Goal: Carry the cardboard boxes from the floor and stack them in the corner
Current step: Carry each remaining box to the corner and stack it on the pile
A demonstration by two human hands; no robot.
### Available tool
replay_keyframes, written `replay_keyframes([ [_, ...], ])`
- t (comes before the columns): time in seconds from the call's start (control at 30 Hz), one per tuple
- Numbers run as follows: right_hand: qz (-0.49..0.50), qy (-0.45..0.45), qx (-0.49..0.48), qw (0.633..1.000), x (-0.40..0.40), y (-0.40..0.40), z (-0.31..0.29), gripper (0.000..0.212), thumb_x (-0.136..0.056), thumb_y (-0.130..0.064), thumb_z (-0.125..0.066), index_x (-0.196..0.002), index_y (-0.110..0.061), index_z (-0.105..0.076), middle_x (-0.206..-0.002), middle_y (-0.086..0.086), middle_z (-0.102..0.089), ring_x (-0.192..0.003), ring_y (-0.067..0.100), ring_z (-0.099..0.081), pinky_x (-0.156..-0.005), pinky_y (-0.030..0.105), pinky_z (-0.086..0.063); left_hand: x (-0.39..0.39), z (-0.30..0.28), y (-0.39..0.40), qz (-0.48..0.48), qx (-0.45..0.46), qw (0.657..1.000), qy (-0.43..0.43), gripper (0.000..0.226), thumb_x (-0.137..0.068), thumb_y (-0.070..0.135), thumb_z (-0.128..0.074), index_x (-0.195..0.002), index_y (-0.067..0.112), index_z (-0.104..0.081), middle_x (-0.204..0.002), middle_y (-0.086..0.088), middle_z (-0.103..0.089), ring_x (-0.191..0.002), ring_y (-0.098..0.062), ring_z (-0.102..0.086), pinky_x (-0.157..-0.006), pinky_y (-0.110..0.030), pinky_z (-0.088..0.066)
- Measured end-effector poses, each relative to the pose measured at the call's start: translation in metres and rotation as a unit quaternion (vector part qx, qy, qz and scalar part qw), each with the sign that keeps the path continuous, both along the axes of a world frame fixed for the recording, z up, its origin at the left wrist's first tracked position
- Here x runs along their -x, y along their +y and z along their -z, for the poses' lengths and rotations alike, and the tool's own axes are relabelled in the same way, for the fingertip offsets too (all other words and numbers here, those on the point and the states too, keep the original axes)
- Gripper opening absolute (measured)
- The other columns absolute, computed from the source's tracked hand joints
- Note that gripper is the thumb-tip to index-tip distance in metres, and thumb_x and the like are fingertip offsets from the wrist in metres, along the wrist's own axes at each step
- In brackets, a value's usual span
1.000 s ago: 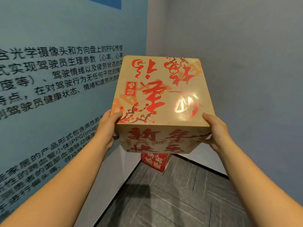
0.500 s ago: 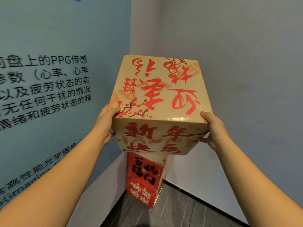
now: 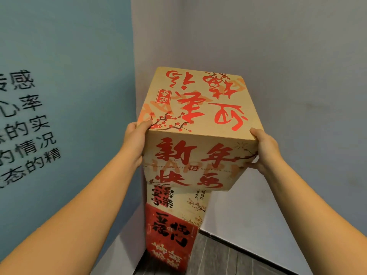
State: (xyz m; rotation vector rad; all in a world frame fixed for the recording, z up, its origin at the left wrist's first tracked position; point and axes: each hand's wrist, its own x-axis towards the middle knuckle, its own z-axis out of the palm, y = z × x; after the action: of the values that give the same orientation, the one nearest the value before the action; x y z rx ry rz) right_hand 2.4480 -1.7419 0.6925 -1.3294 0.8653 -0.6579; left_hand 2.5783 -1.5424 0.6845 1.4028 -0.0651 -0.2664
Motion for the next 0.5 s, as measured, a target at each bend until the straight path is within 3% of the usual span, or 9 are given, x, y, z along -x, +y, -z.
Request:
replay_keyframes([
  [0.1,0.018,0.008,0.0,1.0,-0.024,-0.01,-0.001,0.032,-0.094,-0.032,-0.042,-0.121,-0.016,-0.043,-0.082,-0.002,-0.051,-0.072,0.011,-0.045,-0.09,0.052,-0.04,-0.031,0.0,-0.016,0.022,-0.006,1.0,-0.004,0.036,-0.096,0.032,-0.044,-0.128,0.016,-0.041,-0.081,0.01,-0.048,-0.069,-0.001,-0.045,-0.053,-0.025,-0.034],
  [0.27,0.051,0.022,0.004,0.998,-0.053,-0.023,-0.007,0.024,-0.094,-0.036,-0.04,-0.111,-0.02,-0.042,-0.078,-0.002,-0.051,-0.066,0.01,-0.044,-0.099,0.055,-0.038,-0.073,0.001,-0.037,0.039,-0.006,0.999,-0.007,0.042,-0.096,0.037,-0.043,-0.133,0.017,-0.04,-0.083,0.009,-0.055,-0.07,-0.002,-0.051,-0.047,-0.021,-0.041],
  [0.4,0.061,0.028,0.013,0.998,-0.068,-0.033,-0.007,0.035,-0.094,-0.041,-0.039,-0.122,-0.02,-0.044,-0.08,-0.004,-0.051,-0.07,0.012,-0.046,-0.093,0.048,-0.042,-0.099,0.004,-0.048,0.055,0.024,0.998,-0.007,0.047,-0.094,0.041,-0.048,-0.134,0.018,-0.044,-0.09,0.007,-0.061,-0.076,-0.006,-0.058,-0.056,-0.021,-0.041],
  [0.5,0.065,0.02,0.023,0.997,-0.078,-0.038,-0.001,0.046,-0.094,-0.046,-0.039,-0.132,-0.021,-0.042,-0.097,-0.003,-0.051,-0.09,0.017,-0.044,-0.083,0.043,-0.037,-0.11,0.01,-0.054,0.063,0.034,0.997,-0.029,0.05,-0.091,0.042,-0.052,-0.134,0.018,-0.045,-0.105,0.001,-0.064,-0.082,-0.009,-0.061,-0.059,-0.023,-0.046],
])
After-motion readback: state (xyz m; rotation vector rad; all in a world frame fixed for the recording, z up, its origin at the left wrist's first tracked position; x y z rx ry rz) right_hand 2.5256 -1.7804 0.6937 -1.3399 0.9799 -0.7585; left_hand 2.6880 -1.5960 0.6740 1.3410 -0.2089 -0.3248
